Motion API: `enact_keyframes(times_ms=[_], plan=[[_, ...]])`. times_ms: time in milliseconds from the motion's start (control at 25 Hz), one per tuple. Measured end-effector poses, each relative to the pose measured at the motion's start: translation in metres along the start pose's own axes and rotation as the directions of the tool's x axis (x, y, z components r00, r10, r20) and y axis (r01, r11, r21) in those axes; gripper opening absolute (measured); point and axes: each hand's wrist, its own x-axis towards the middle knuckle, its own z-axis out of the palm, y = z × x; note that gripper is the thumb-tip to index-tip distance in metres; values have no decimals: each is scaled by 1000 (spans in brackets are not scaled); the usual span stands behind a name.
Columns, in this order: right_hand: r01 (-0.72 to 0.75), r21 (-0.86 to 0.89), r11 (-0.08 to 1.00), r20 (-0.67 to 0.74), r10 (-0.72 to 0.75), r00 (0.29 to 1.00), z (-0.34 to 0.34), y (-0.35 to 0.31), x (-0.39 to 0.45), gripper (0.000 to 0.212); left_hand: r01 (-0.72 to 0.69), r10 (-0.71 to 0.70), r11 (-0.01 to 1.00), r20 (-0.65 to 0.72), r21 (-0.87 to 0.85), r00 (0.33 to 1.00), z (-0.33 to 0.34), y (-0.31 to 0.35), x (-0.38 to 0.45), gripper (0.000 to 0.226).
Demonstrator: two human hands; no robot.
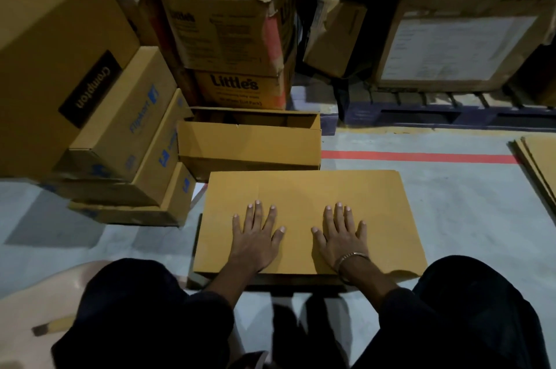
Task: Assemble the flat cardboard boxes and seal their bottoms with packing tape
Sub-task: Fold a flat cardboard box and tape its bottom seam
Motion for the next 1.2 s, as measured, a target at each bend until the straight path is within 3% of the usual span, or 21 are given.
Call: enact_keyframes(times_ms=[240, 360, 440, 520, 560, 600, 680, 760, 800, 920, 1040, 1120, 1200], plan=[[71, 63, 995, -131, -63, 989, -55, -34, -37, 74, 19, -18, 999, 19, -43, 1000, -73, 12, -33, 80], [242, 297, 924, -306, -148, 940, -104, -81, -51, 66, 75, -75, 983, 9, -164, 997, -133, 1, -66, 86], [438, 374, 818, -511, -212, 833, -135, -131, -68, 54, 83, -131, 972, -213, -221, 968, -168, -30, -100, 80], [595, 390, 702, -626, -271, 731, -159, -197, -93, 43, 98, -238, 950, -481, -297, 844, -184, -80, -150, 72], [650, 376, 660, -633, -329, 700, -165, -233, -108, 39, 125, -309, 929, -543, -349, 780, -184, -110, -177, 68], [694, 352, 628, -614, -405, 677, -166, -267, -122, 38, 186, -384, 904, -538, -385, 750, -176, -139, -203, 64], [756, 315, 574, -489, -584, 648, -149, -334, -149, 39, 410, -555, 819, -375, -400, 742, -146, -202, -255, 58], [749, 307, 586, -282, -696, 660, -111, -389, -172, 40, 582, -643, 759, -201, -291, 739, -103, -259, -306, 66], [737, 288, 612, -188, -718, 670, -89, -410, -180, 42, 603, -639, 768, -187, -216, 746, -83, -283, -329, 70], [749, 94, 655, -52, -749, 661, -26, -440, -191, 49, 559, -552, 829, -205, -26, 808, -37, -324, -371, 81], [783, -154, 603, -59, -796, 602, 5, -440, -188, 43, 506, -498, 863, -168, 5, 851, -19, -332, -370, 102], [795, -230, 562, -66, -824, 563, 8, -438, -184, 34, 451, -450, 892, -155, -28, 879, -19, -324, -362, 95], [795, -215, 568, -71, -821, 567, 9, -437, -184, 32, 425, -443, 896, -188, -127, 877, -25, -311, -356, 68]])
